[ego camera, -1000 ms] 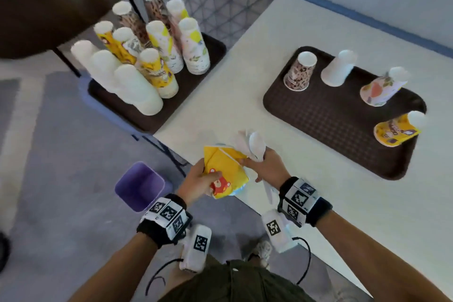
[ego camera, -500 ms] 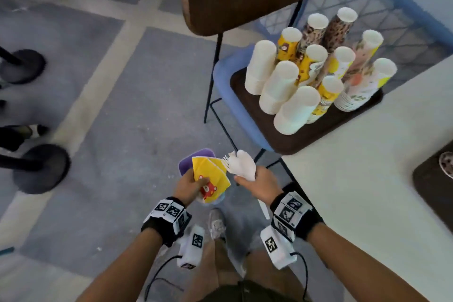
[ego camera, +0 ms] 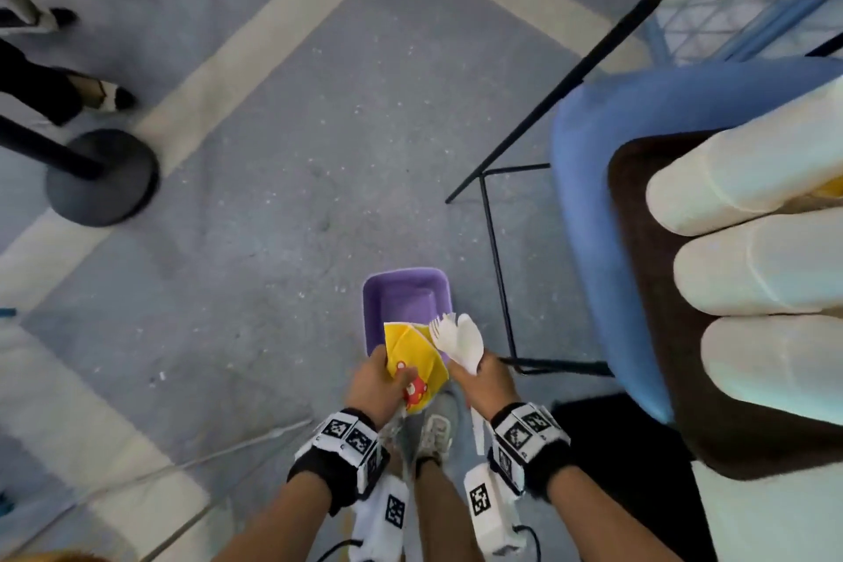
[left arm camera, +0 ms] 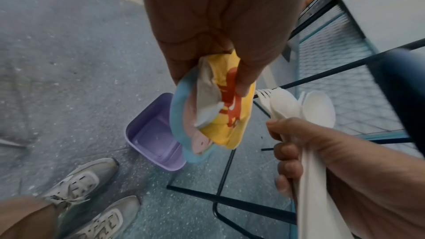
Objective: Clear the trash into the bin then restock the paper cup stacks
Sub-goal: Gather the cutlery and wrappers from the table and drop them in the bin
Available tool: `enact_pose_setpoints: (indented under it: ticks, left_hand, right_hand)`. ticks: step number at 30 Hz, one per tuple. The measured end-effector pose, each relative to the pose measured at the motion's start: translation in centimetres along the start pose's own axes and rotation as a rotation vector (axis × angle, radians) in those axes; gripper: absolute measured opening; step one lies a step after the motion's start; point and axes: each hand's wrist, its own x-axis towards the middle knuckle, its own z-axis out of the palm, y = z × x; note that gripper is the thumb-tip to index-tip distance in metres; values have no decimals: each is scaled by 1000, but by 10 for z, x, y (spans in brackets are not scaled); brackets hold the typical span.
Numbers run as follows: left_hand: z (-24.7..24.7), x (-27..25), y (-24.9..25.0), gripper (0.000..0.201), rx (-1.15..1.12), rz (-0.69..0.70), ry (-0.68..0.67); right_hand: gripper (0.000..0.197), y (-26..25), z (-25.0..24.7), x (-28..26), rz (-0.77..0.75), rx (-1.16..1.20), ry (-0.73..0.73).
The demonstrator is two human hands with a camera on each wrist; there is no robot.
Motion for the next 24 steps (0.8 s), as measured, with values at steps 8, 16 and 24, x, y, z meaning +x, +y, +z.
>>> enact_pose_setpoints:
  ticks: [8,16,24]
  left_hand:
    - [27,116,-66,54,2,-94,46]
    - [42,218,-112,25,-42,-127,132]
    - [58,264,-152,62,125,-292,-129]
  right_hand:
    - [8,34,51,110,53,-45,-41]
    - [33,47,106,206,86,-41,1]
    - [89,86,138,232,182,-156,-257]
